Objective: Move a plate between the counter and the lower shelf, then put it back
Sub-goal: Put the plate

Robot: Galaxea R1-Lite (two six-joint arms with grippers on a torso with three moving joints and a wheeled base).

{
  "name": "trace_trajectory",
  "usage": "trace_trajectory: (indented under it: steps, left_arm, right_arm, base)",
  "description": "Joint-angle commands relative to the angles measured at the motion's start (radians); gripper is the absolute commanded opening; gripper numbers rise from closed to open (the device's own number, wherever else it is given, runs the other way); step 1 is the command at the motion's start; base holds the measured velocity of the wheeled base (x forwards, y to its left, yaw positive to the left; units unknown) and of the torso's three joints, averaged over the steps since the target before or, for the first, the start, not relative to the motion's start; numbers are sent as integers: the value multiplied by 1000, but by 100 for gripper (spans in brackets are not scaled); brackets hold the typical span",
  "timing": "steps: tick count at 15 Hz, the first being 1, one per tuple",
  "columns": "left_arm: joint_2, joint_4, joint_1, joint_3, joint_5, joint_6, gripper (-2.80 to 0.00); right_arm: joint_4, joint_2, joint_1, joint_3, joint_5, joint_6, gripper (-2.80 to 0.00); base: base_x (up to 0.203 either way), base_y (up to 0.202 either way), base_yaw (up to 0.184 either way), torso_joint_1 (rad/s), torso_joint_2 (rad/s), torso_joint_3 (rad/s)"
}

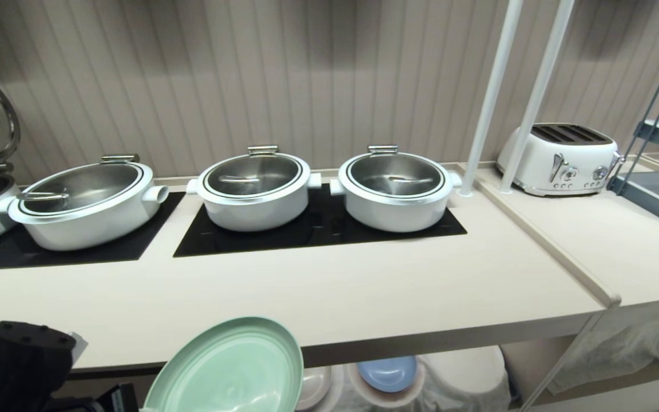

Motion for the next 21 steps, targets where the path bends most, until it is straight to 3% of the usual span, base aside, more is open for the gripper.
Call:
trace_trajectory:
  steps: [1, 13, 21]
  left_arm:
    - [0, 0, -1, -3, 0, -5, -280]
    - [30, -2, -2, -41, -1, 6, -280]
    - [102, 1, 2, -171, 48, 9, -280]
  right_arm:
    - [0, 0, 0, 0, 1, -1, -280]
    - [0, 0, 0, 0, 0, -1, -280]
    - [0, 0, 0, 0, 0, -1, -280]
  base:
    - [0, 140, 1, 2, 4, 7]
    - [0, 6, 0, 0, 0, 0]
    - [0, 0, 0, 0, 0, 0]
